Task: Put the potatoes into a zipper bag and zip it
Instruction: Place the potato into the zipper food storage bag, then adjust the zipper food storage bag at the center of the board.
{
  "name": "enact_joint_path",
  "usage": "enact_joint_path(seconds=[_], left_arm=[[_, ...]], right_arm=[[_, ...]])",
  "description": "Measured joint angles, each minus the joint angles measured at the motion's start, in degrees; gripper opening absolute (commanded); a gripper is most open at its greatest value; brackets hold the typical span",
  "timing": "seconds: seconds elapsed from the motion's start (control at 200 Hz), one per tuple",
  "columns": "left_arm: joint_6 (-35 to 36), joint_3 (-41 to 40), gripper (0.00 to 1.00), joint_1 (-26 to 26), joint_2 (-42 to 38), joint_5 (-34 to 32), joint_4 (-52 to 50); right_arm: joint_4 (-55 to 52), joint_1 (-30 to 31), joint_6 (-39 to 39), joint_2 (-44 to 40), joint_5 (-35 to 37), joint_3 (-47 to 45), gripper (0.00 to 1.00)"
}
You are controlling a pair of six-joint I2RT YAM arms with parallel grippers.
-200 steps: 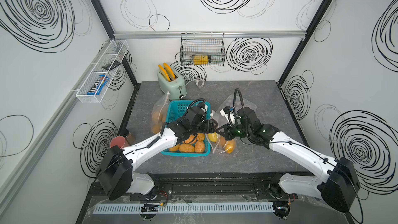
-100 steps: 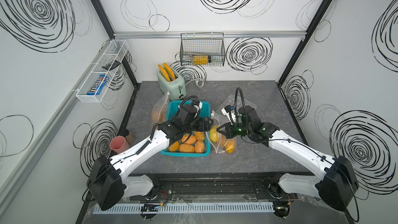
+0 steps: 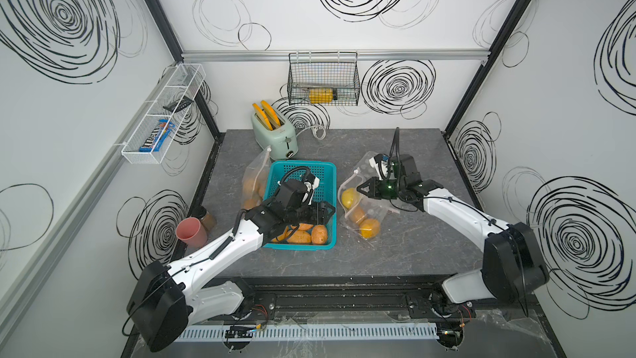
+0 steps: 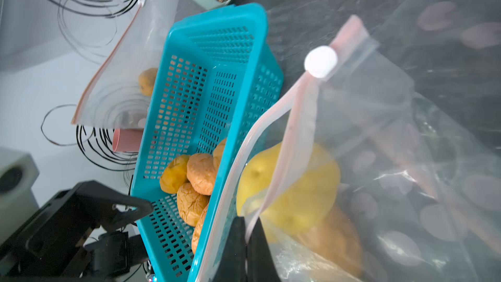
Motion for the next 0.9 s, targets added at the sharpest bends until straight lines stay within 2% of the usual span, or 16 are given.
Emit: enact_joint_path(seconds=[0.16,0.395,0.595,0.896], left_arm=[[0.07,-0.76,0.75,1.31,-1.97,0.09,-0.04],[0.39,-2.32,0.76,4.33,-4.79,0.68,-0.46],[0.66,-3.21,0.77,6.47,-6.29,1.11,-0.57],[1.77,-4.13,0.78,8.39,-7.04,0.81,-1.88]], right_arm=[[2.49,1.79,3.28,-0.48,-6.36,-0.07,0.0],[9.16,5.77,8.83,-8.74,-17.88,-2.01,0.0],[11.93,4.5,9.49,-14.6,-16.85,-3.54,0.0],[8.15,2.99,7.26,-12.87,-11.91,-9.27,0.0]])
